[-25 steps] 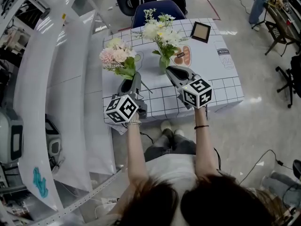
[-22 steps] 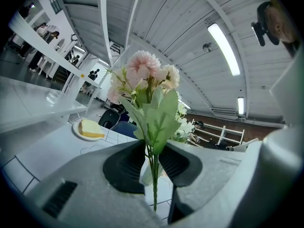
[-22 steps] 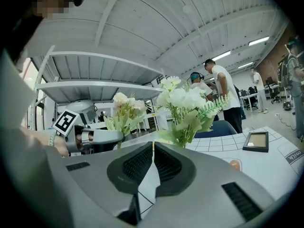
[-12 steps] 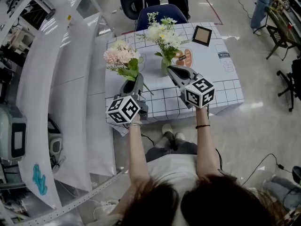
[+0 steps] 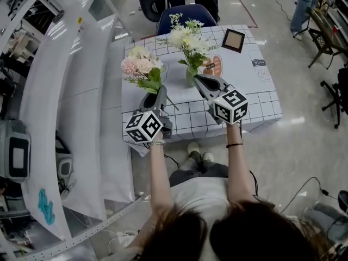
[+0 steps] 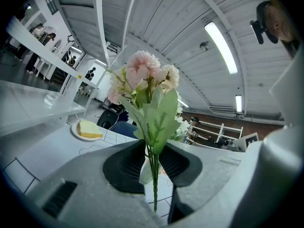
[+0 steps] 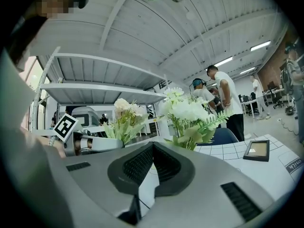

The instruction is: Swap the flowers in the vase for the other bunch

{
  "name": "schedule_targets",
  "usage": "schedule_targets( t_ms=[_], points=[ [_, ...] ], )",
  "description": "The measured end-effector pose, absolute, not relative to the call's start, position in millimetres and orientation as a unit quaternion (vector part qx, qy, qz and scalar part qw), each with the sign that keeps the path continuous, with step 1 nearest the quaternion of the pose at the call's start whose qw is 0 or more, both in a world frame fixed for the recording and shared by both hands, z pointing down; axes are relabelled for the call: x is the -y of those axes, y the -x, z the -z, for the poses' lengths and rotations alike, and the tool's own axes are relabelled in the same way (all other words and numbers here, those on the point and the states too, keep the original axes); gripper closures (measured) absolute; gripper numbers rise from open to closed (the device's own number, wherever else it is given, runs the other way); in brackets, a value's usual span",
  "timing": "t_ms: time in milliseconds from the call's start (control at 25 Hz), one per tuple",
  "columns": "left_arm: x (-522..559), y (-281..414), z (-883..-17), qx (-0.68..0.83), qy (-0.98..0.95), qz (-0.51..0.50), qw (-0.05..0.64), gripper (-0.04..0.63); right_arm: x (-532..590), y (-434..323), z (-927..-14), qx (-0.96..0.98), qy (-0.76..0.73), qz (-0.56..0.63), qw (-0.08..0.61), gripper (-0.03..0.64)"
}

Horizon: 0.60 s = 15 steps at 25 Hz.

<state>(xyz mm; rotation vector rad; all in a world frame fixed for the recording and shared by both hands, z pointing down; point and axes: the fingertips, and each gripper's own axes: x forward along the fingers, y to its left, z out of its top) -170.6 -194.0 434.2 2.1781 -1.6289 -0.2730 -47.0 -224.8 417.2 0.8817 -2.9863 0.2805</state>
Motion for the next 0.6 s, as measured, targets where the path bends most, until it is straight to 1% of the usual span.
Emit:
schedule_targets(
  t_ms=[600],
  points=[
    [189.7,172.5,-434.8,0.587,-0.777,0.099,0.205,0.509,222.4,52.6,-415.9,0.958,-0.273,-0.088,0.006,0.609]
  ],
)
